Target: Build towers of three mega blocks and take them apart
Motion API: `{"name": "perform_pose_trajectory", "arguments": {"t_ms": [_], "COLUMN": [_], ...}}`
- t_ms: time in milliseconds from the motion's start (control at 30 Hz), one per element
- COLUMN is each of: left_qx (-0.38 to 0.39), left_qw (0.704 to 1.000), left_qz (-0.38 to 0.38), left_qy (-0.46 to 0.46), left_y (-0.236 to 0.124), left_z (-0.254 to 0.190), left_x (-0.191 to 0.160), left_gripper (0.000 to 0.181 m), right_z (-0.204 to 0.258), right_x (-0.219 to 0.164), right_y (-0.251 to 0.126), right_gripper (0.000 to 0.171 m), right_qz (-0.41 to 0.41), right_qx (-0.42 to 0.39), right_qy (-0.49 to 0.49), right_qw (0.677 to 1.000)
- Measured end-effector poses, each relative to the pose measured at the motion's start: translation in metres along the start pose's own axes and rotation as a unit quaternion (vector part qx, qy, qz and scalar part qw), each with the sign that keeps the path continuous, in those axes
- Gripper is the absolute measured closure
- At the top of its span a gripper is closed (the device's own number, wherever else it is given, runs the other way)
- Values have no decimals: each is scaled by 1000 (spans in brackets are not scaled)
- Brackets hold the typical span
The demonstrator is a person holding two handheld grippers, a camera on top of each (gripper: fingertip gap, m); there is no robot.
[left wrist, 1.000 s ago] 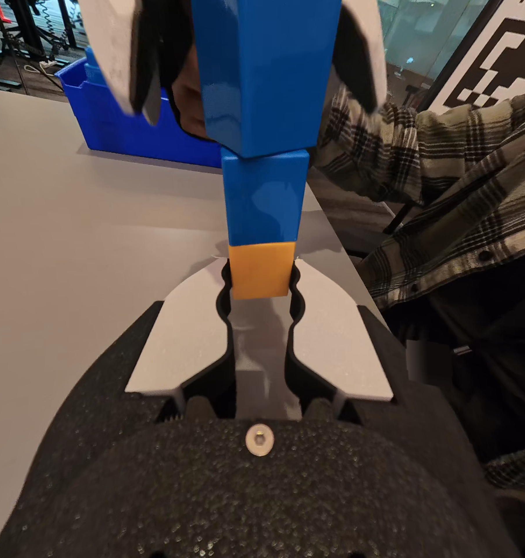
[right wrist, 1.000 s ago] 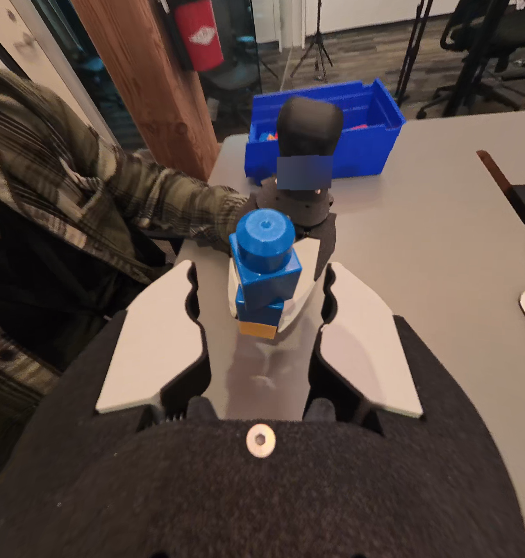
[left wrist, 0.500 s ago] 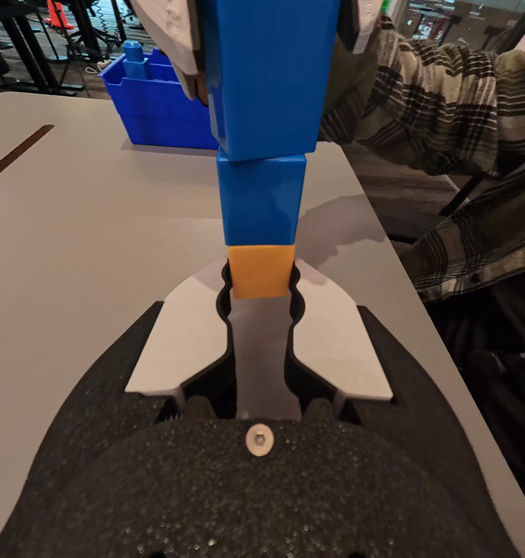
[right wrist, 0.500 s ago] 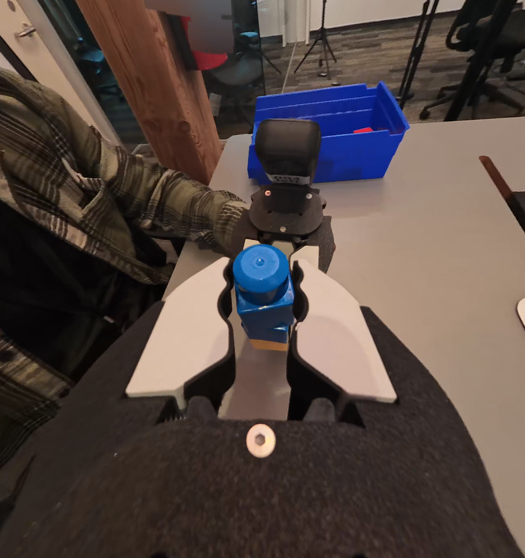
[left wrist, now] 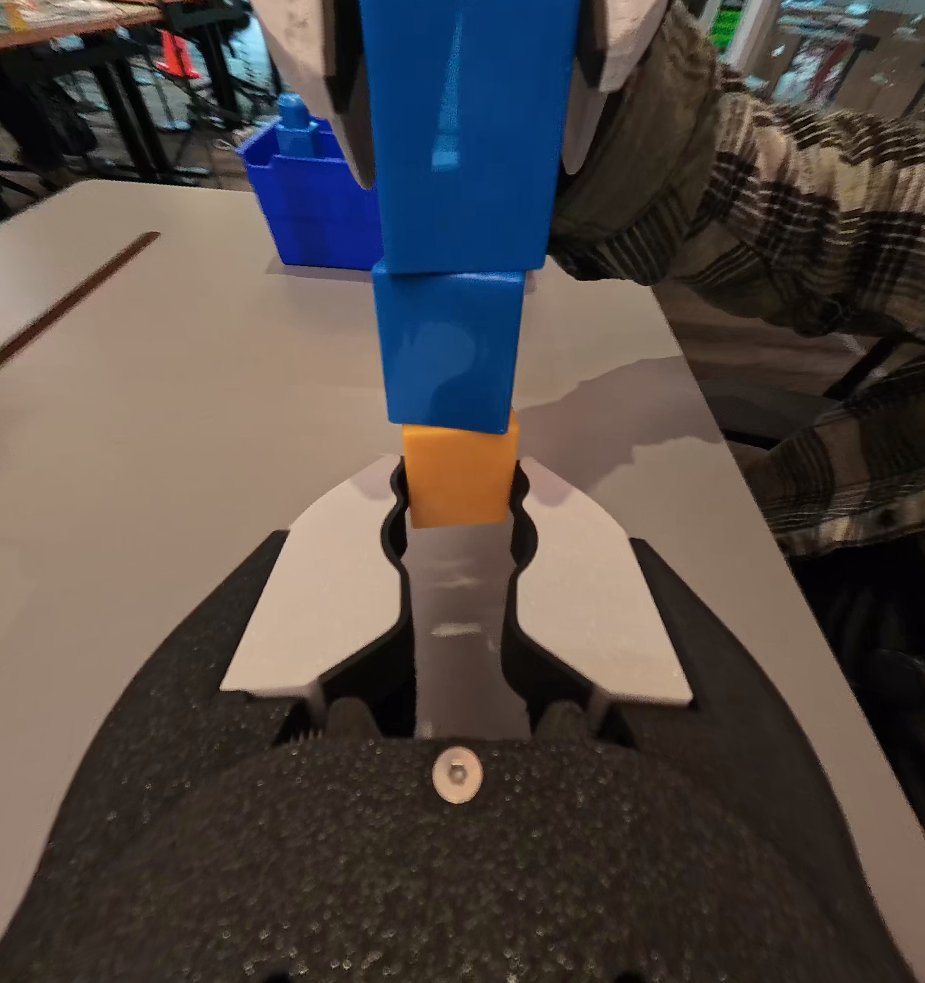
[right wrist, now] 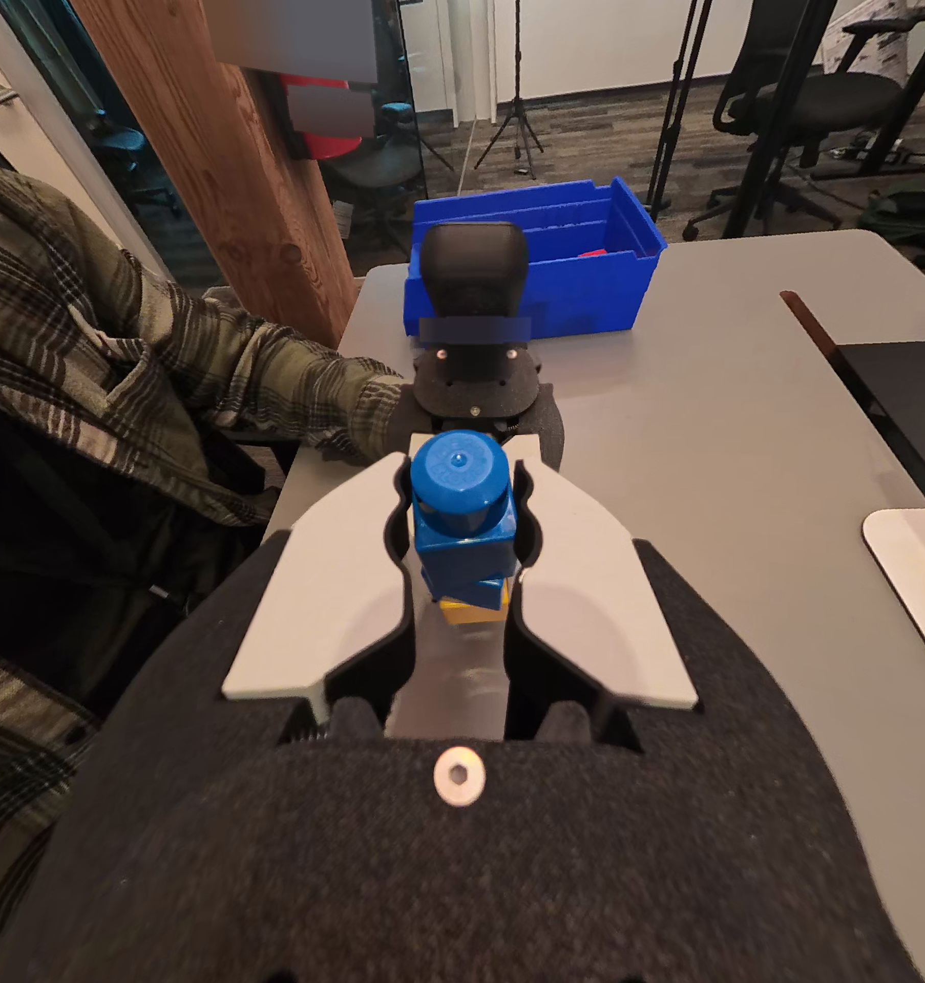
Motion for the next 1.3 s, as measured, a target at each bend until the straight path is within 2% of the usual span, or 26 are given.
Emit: {"name": "perform_pose_trajectory", "arguments": {"t_ms": [267,333,400,467,633,667,733,833,1067,1167,1300], "left_qx": [-90,-86,-71,-55,-11,-12,-8,4,61,63,56], "left_qw": [992,992,994,996,999,999,1000,1000,995,992,992], "left_qz": [-20,-18,-6,-10,-6,-4,-10,-8,80,106,114], "left_qy": [-85,-93,-80,-66,-40,-37,-25,-17,14,21,12], "left_y": [-2,-1,-2,-4,3,6,7,10,29,34,34], "left_z": [6,10,12,13,15,14,13,14,23,25,28], "left_x": [1,-2,-5,-4,-4,-5,-5,-11,-42,-52,-54], "left_gripper": [138,131,114,111,114,119,143,144,145,145,145], "right_z": [1,-2,-7,-12,-18,-19,-20,-23,-36,-39,-42], "right_x": [3,-2,-9,-16,-27,-28,-31,-37,-76,-89,-88], "right_y": [4,5,4,5,15,18,22,24,31,33,36], "right_gripper": [136,136,136,136,136,136,136,136,135,135,135], "right_qz": [9,10,5,4,-1,-2,-4,-1,17,14,19], "right_qx": [12,7,2,-5,2,2,3,-11,-67,-75,-79], "right_qy": [-17,-13,-6,-1,8,8,11,16,51,61,63], "right_qw": [1000,1000,1000,1000,1000,1000,1000,1000,996,995,995]}}
Point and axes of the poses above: each gripper's, where its closed fingertips meet, y out along the fingers, x out of its top, z = x × y across the jaws, the point moved 7 cm from there along -y, back along the fingers, and after that the axes turned 12 degrees about x, right-handed, at the moved point
